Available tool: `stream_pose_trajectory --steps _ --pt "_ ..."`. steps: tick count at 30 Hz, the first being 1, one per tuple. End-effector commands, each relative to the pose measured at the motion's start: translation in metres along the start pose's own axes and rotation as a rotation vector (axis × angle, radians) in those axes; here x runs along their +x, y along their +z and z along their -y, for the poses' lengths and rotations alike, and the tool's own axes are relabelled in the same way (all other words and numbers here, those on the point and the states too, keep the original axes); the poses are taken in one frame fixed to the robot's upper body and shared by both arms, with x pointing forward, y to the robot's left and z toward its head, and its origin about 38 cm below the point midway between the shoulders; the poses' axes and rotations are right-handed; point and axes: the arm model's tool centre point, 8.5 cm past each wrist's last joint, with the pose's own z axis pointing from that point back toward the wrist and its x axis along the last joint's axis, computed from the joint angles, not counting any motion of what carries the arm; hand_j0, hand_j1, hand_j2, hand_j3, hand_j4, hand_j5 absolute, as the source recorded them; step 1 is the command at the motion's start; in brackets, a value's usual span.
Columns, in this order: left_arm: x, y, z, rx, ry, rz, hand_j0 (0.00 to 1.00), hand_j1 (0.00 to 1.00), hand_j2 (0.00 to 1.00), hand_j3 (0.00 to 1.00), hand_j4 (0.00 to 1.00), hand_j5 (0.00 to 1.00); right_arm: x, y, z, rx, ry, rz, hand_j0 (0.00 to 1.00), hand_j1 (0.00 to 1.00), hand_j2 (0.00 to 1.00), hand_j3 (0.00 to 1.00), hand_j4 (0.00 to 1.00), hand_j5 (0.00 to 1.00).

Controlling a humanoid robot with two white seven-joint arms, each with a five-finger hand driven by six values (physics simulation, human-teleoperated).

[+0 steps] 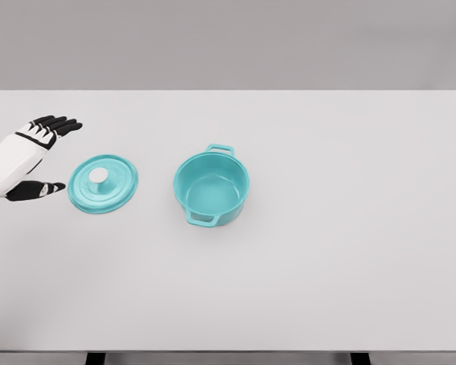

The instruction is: Cover the pot with left arm

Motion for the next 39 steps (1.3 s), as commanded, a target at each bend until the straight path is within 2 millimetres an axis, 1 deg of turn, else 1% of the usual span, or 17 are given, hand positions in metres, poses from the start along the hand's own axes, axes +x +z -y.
stream_pose_trajectory --steps 1,7,9,11,13,14,16,17,18,20,23,24,25,32,34,36,39 --pt "0.001 0.000 -0.001 0.005 0.004 0.003 1.00 1.00 1.00 1.00 1.00 1.00 0.000 0.000 0.000 0.000 0.000 0.000 1.00 1.00 1.00 1.00 1.00 1.00" --pt "0.000 -0.001 -0.003 0.011 0.004 0.004 1.00 1.00 1.00 1.00 1.00 1.00 0.000 0.000 0.000 0.000 0.000 0.000 1.00 1.00 1.00 1.00 1.00 1.00" --pt "-0.002 0.001 -0.013 0.019 0.001 0.009 1.00 1.00 1.00 1.00 1.00 1.00 0.000 0.000 0.000 0.000 0.000 0.001 1.00 1.00 1.00 1.00 1.00 1.00" --pt "-0.009 0.006 -0.023 0.003 -0.006 0.007 1.00 1.00 1.00 1.00 1.00 1.00 0.000 0.000 0.000 0.000 0.000 0.000 1.00 1.00 1.00 1.00 1.00 1.00" --pt "-0.013 0.007 -0.025 -0.082 -0.023 0.003 1.00 1.00 1.00 1.00 1.00 1.00 0.000 0.000 0.000 0.000 0.000 0.000 1.00 1.00 1.00 1.00 1.00 1.00" --pt "-0.014 0.009 -0.020 -0.222 -0.018 0.008 1.00 1.00 1.00 1.00 1.00 1.00 0.000 0.000 0.000 0.000 0.000 0.000 1.00 1.00 1.00 1.00 1.00 1.00" --pt "-0.023 0.019 -0.032 -0.387 -0.005 0.014 1.00 1.00 1.00 1.00 1.00 1.00 0.000 0.000 0.000 0.000 0.000 0.000 1.00 1.00 1.00 1.00 1.00 1.00" --pt "-0.025 0.018 -0.042 -0.421 -0.026 0.014 1.00 1.00 1.00 1.00 1.00 1.00 0.000 0.000 0.000 0.000 0.000 0.001 1.00 1.00 1.00 1.00 1.00 1.00" --pt "-0.027 0.012 -0.051 -0.401 -0.038 0.016 1.00 1.00 1.00 1.00 1.00 1.00 0.000 0.000 0.000 0.000 0.000 0.000 1.00 1.00 1.00 1.00 1.00 1.00" --pt "-0.023 0.001 -0.054 -0.386 -0.029 0.047 1.00 1.00 1.00 1.00 1.00 1.00 0.000 0.000 0.000 0.000 0.000 0.001 1.00 1.00 1.00 1.00 1.00 1.00" --pt "-0.015 -0.024 -0.050 -0.412 -0.032 0.100 1.00 1.00 1.00 1.00 1.00 1.00 0.000 0.000 0.000 0.000 0.000 0.000 1.00 1.00 1.00 1.00 1.00 1.00" --pt "-0.007 -0.039 -0.048 -0.428 -0.042 0.141 1.00 1.00 1.00 1.00 1.00 1.00 0.000 0.000 0.000 0.000 0.000 0.000 1.00 1.00 1.00 1.00 1.00 1.00" --pt "-0.003 -0.046 -0.048 -0.432 -0.047 0.158 1.00 1.00 1.00 1.00 1.00 1.00 0.000 0.000 0.000 0.000 0.000 0.000 1.00 1.00 1.00 1.00 1.00 1.00" --pt "0.019 -0.057 -0.056 -0.441 -0.136 0.217 1.00 1.00 1.00 1.00 1.00 1.00 0.000 0.000 0.000 0.000 0.000 0.000 1.00 1.00 1.00 1.00 1.00 1.00" --pt "0.023 -0.060 -0.048 -0.465 -0.130 0.238 1.00 1.00 1.00 1.00 1.00 1.00 0.000 0.000 0.000 0.000 0.000 0.000 1.00 1.00 1.00 1.00 1.00 1.00" --pt "0.025 -0.064 -0.045 -0.476 -0.126 0.250 1.00 1.00 1.00 1.00 1.00 1.00 0.000 0.000 0.000 0.000 0.000 0.000 1.00 1.00 1.00 1.00 1.00 1.00" --pt "0.027 -0.067 -0.041 -0.490 -0.121 0.258 0.92 0.92 0.92 0.92 0.92 0.92 0.000 0.000 0.000 0.000 0.000 0.000 1.00 1.00 1.00 1.00 1.00 1.00"
